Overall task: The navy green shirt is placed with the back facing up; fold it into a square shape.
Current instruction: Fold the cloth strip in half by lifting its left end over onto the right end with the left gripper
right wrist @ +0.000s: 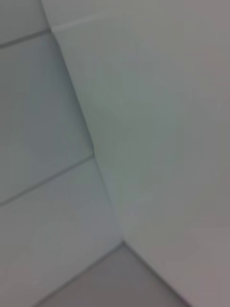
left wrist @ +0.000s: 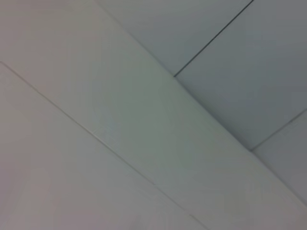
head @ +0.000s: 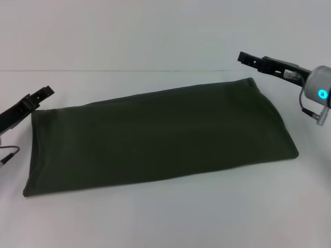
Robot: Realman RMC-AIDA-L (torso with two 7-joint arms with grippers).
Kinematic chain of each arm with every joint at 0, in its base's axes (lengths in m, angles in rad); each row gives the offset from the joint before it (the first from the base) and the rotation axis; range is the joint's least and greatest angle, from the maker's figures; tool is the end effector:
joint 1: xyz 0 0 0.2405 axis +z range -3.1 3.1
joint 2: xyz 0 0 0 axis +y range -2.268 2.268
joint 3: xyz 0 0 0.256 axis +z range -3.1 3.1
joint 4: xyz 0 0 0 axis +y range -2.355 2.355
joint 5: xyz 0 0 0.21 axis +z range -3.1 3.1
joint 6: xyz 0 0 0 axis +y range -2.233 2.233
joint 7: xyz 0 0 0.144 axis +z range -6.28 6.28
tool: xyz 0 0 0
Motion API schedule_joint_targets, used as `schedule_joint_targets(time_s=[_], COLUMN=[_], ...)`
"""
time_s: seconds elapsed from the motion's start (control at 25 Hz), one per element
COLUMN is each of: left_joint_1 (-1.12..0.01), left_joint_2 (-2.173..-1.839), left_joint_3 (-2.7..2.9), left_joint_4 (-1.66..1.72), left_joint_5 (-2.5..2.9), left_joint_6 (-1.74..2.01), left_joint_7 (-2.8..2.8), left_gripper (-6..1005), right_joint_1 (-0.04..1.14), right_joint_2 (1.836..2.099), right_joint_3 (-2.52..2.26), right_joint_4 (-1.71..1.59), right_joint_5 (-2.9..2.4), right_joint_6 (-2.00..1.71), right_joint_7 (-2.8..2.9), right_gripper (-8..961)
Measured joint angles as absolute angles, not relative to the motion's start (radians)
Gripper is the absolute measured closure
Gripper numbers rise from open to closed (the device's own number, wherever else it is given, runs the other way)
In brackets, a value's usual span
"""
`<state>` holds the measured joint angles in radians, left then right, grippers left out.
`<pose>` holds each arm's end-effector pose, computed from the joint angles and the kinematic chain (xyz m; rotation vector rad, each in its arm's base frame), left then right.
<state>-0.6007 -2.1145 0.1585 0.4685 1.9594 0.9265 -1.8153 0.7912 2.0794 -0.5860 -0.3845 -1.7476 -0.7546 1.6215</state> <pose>-0.3463 0.3830 0.0269 -1.5436 -1.5305 -0.9326 0.2535 0.4518 -0.0021 -1.9415 1.1680 0.7439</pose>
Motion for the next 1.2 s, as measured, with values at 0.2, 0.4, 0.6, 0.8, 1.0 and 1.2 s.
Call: schedule_joint_targets(time_s=[0.2, 0.4, 0.6, 0.8, 1.0, 1.2], left_joint_1=[-0.545, -0.484, -0.434, -0.401, -0.390, -0.391], left_joint_2=[-2.046, -1.976, -1.979, -2.014, -2.028, -2.015], left_joint_3=[0.204, 0.311, 0.418, 0.496, 0.511, 0.506], left_joint_4=[0.466, 0.496, 0.629, 0.736, 0.756, 0.776], left_joint_5=[1.969, 1.970, 1.970, 1.979, 2.059, 2.134], left_joint_6=[1.176, 1.404, 1.667, 1.764, 1.702, 1.642], left_joint_7=[-1.889, -1.933, -1.766, -1.631, -1.640, -1.767], left_gripper=[235, 184, 170, 166, 169, 170], right_joint_1=[0.702, 0.624, 0.543, 0.478, 0.440, 0.433], right_joint_2=[2.041, 1.983, 1.996, 2.038, 2.048, 2.052], right_joint_3=[-0.600, -0.683, -0.767, -0.773, -0.773, -0.774], right_joint_4=[-0.430, -0.457, -0.557, -0.596, -0.597, -0.596], right_joint_5=[-1.752, -1.753, -1.793, -1.832, -1.834, -1.874], right_joint_6=[-1.039, -1.278, -1.407, -1.471, -1.481, -1.487], right_joint_7=[1.660, 1.663, 1.558, 1.395, 1.332, 1.313], right_gripper=[72, 29, 34, 38, 39, 40])
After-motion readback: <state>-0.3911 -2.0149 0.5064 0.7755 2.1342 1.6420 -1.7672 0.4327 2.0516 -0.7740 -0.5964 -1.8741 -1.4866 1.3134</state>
